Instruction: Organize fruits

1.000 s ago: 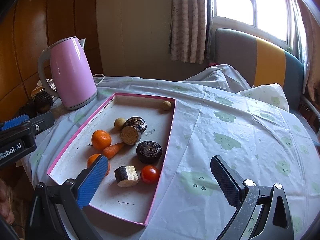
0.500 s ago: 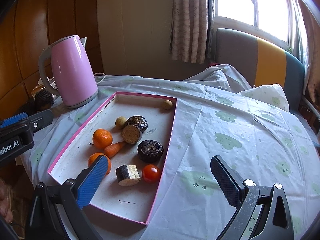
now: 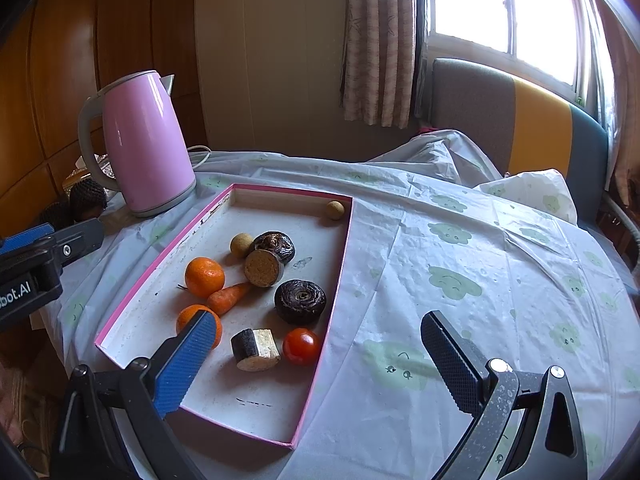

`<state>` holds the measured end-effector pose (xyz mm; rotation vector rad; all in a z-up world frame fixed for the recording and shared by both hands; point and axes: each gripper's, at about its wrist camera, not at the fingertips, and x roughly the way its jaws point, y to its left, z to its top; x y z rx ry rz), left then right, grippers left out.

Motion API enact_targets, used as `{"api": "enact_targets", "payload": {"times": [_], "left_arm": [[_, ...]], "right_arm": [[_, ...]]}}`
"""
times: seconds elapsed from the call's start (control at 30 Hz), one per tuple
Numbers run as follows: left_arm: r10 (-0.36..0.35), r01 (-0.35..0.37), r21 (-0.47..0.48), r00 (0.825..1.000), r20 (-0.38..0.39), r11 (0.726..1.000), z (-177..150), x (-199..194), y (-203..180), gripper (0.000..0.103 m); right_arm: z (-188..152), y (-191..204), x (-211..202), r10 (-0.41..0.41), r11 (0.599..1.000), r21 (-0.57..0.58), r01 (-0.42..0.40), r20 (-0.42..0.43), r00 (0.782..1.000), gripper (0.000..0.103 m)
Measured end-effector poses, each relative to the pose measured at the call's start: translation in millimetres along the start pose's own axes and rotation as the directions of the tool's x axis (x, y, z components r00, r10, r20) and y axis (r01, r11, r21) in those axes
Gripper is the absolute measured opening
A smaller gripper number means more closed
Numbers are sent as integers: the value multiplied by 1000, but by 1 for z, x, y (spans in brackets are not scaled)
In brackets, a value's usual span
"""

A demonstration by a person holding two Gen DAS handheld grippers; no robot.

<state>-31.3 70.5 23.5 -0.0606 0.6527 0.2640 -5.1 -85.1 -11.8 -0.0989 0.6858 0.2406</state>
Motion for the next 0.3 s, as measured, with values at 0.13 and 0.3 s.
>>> {"api": "enact_targets", "payload": {"times": [0.13, 0.3], "left_arm": [[1, -1, 8, 1000, 23, 1000, 1, -2, 0, 53], [-17, 17, 4, 1000, 7, 1000, 2, 0, 0, 51]], "right_arm": [[0, -4, 1, -6, 1000, 4, 6, -6, 1000, 103], [-2, -13, 2, -20, 1000, 19, 20, -9, 1000, 103]]}}
